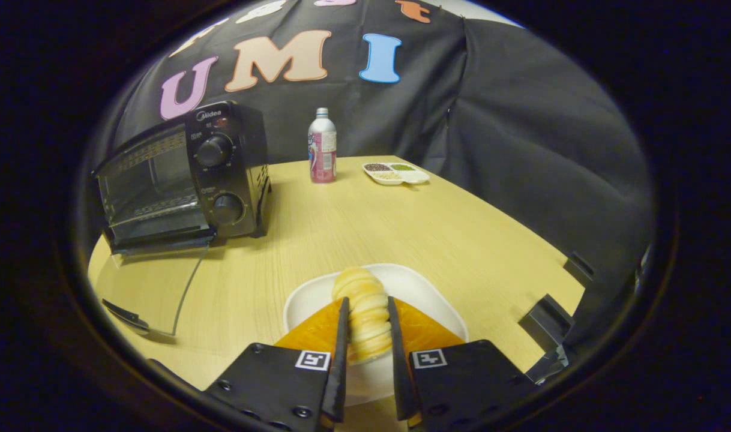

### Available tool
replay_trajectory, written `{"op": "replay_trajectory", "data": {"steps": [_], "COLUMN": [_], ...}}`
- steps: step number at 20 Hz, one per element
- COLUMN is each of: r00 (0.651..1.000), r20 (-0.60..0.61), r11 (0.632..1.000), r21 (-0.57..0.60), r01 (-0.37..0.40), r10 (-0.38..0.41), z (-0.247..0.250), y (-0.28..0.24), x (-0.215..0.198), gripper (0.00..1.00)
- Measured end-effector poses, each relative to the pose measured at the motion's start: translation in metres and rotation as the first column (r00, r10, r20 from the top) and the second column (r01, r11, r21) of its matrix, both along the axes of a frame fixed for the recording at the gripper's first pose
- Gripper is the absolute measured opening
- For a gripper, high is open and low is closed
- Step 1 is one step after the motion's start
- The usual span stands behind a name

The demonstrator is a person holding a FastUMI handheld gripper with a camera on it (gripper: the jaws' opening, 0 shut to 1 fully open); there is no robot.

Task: Open the toaster oven, put the food inside, and close the toaster oven door.

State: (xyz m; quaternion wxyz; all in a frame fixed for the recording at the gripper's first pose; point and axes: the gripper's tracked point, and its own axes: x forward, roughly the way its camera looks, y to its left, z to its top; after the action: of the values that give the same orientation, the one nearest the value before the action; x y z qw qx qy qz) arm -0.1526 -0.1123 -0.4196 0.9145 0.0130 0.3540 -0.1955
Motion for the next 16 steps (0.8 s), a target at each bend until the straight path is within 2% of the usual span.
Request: {"op": "replay_trajectory", "data": {"steps": [5, 9, 12, 16], "r00": [0.997, 0.982, 0.962, 0.945], "r20": [0.074, 0.164, 0.231, 0.285], "r11": [0.999, 0.985, 0.961, 0.909], "r21": [0.032, 0.129, 0.199, 0.330], "r01": [-0.025, -0.112, -0.191, -0.255], "r10": [0.023, 0.090, 0.143, 0.161], "z": [0.027, 0.057, 0.073, 0.082], "y": [0.020, 0.073, 0.122, 0.185], "x": [0.014, 0.040, 0.063, 0.088], "gripper": [0.35, 0.35, 0.35, 0.35]}}
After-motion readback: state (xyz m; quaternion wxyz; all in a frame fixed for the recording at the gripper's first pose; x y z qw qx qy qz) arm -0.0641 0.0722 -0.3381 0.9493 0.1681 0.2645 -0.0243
